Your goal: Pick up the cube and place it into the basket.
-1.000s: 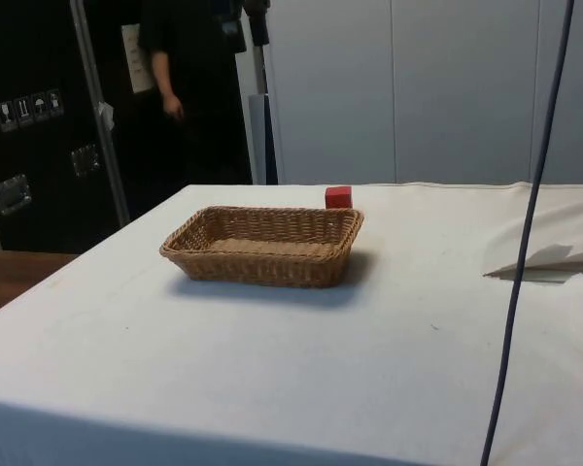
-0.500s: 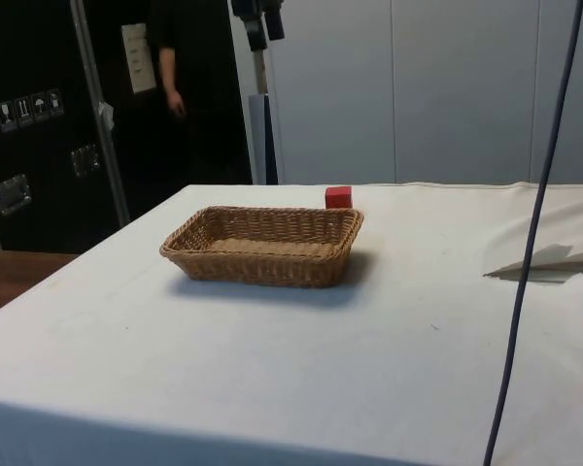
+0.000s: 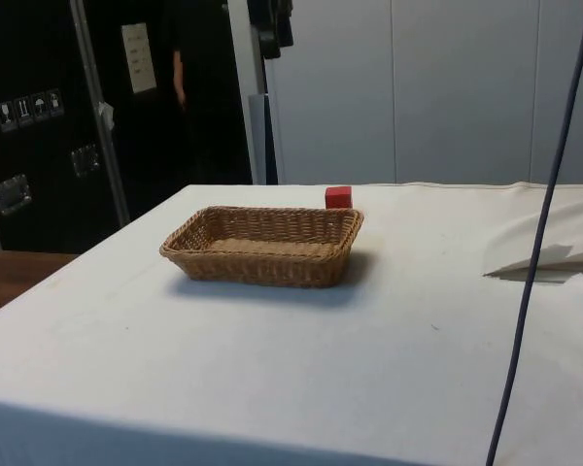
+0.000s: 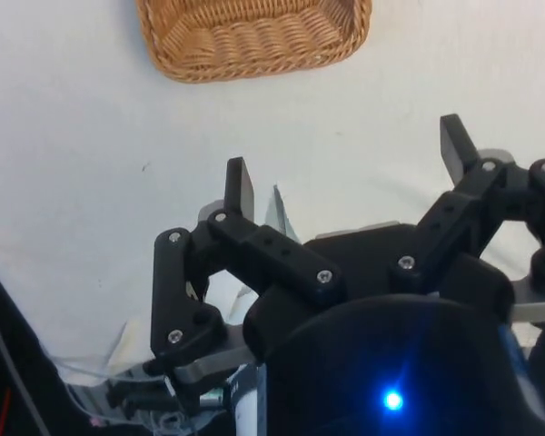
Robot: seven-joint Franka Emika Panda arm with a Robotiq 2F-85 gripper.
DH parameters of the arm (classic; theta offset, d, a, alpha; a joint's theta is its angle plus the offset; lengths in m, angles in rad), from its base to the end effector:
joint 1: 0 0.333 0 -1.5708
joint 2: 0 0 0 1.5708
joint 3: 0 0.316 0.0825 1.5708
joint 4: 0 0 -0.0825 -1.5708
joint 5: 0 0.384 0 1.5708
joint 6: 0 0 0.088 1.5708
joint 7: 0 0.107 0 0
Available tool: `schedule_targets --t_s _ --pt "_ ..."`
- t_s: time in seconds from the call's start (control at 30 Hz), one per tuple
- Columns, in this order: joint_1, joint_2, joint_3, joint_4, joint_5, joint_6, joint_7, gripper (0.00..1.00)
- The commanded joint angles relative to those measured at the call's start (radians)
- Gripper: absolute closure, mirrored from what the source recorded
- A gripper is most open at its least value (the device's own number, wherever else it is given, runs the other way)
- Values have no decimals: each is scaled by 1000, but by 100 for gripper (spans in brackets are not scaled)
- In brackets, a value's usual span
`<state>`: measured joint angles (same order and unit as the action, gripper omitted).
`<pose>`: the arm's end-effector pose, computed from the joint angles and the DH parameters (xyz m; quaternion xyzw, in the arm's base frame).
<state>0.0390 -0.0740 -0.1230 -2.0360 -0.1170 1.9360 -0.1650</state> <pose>0.5282 -0.0536 0.4749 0.9967 0.0622 -0.0192 0.0478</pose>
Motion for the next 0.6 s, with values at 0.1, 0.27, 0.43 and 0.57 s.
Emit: schedule_targets --t_s 0.1,0.27,0.43,0.57 --pt "-6 -5 -13 -26 10 61 -31 0" --pt "-11 -11 -35 -66 23 119 -59 0" --pt "-13 -12 -55 -97 27 159 -77 0" --pt "-17 -9 -84 -133 30 212 -104 0"
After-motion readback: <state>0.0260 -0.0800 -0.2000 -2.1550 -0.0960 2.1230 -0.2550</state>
